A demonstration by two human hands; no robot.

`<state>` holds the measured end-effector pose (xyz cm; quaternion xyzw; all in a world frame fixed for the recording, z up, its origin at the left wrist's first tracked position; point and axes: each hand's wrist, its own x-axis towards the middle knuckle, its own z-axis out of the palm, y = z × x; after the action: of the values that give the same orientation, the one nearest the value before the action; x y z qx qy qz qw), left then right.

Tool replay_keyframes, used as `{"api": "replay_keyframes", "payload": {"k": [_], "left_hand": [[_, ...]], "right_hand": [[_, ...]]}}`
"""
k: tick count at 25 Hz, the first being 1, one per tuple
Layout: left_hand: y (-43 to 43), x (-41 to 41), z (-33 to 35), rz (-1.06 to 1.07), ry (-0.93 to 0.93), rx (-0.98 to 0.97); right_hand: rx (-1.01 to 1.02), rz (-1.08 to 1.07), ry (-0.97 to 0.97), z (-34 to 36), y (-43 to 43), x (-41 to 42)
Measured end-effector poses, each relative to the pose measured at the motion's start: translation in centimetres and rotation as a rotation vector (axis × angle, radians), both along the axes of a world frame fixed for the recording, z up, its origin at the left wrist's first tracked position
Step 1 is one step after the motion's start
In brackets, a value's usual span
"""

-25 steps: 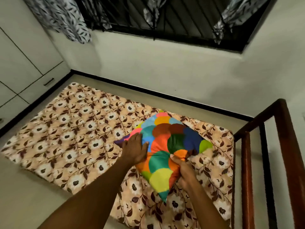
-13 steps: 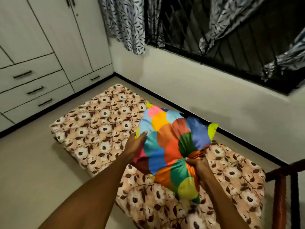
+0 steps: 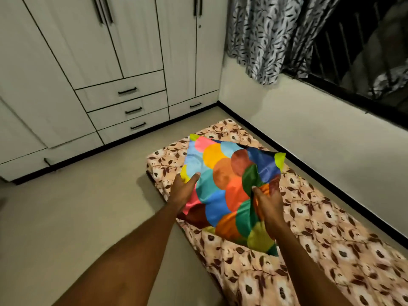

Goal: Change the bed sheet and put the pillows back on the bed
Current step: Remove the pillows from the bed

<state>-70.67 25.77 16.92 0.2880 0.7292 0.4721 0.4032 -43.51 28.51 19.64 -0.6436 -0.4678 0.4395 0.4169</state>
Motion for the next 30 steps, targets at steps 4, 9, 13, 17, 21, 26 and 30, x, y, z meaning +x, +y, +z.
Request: {"api": "replay_keyframes", "payload": {"k": [4, 9, 13, 17, 21, 26, 30], "left_hand": [[-0.2, -9.0, -0.2, 0.157, 0.114, -0.036], [2.5, -19.7, -1.2, 0.311, 0.129, -0.128], [5.6, -27.1, -0.9, 0.352, 0.133, -0.161], [8.8, -35.4, -0.2, 0.440, 0.139, -0.178], [11.9, -42.9, 0.3, 0.486, 0.146, -0.177], [18.3, -52.4, -0.7, 0.471, 0.118, -0.153], [24.7, -61.0, -1.5, 0.356, 0.102, -0.176]], "right_hand": [[0.000, 0.137, -0.072, 0.4, 4.2, -10.9], [-0.014, 0.276, -0.126, -2.7, 12.0, -22.7], [-0.040, 0.341, -0.102, -1.5, 16.5, -31.0], [-0.076, 0.452, -0.052, -1.7, 21.2, -39.7], [-0.091, 0.547, 0.044, -0.6, 24.4, -47.2], [-0.086, 0.508, 0.052, -2.1, 30.5, -57.0], [-0.096, 0.417, 0.062, -3.0, 34.7, -64.6]]}}
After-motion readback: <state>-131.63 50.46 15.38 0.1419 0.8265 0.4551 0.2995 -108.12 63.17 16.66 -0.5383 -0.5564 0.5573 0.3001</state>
